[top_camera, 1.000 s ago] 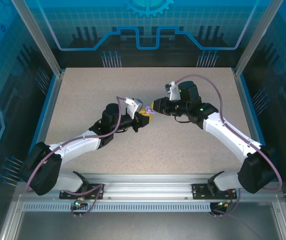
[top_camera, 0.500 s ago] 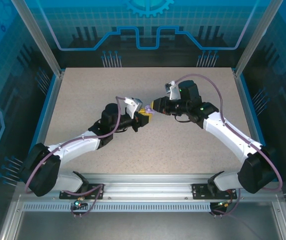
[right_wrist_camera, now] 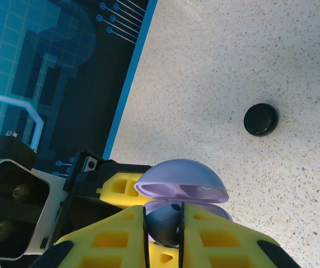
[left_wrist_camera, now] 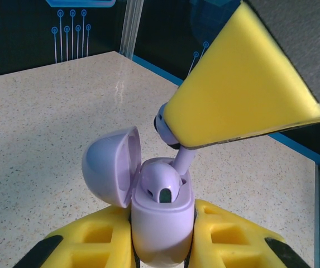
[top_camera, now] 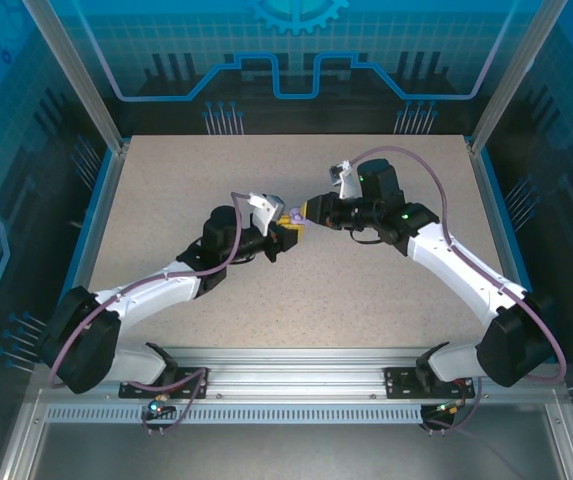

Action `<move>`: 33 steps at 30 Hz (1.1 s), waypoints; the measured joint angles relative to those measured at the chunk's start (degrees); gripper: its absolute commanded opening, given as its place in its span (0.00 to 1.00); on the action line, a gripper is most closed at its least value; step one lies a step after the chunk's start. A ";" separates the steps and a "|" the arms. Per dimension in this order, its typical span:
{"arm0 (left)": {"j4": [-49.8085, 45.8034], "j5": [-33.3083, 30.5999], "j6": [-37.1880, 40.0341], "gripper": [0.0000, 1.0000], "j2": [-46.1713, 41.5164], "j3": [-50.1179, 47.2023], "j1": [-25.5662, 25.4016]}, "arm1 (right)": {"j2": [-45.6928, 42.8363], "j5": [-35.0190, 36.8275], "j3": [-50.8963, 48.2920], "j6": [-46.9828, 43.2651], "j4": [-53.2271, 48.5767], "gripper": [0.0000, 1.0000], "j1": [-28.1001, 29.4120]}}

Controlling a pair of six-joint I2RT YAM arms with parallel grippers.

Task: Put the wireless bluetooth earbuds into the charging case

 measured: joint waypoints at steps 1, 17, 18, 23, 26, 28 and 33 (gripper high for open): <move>0.00 0.00 0.00 0.01 -0.04 0.00 0.00 | 0.00 0.00 0.07 -0.11 -0.07 0.19 0.00; -0.04 1.49 0.00 0.01 -0.57 0.50 -0.20 | 0.26 0.02 1.42 -1.07 -2.21 0.33 0.42; -0.02 1.49 0.00 0.01 -0.59 0.52 -0.20 | 0.26 0.00 1.46 -1.05 -2.23 0.34 0.42; -0.20 1.49 0.00 0.01 -0.72 0.52 -0.20 | 0.26 0.07 1.53 -1.29 -2.43 0.36 0.42; -0.22 1.49 0.00 0.00 -0.74 0.52 -0.20 | 0.26 0.59 1.99 -1.68 -3.30 0.40 0.42; -0.20 1.46 0.02 0.01 -0.81 0.52 -0.20 | 0.26 1.20 2.40 -2.16 -4.13 0.43 0.42; -0.17 1.46 0.02 0.00 -1.16 0.52 -0.20 | -0.07 2.75 3.19 -3.43 -6.32 0.49 0.52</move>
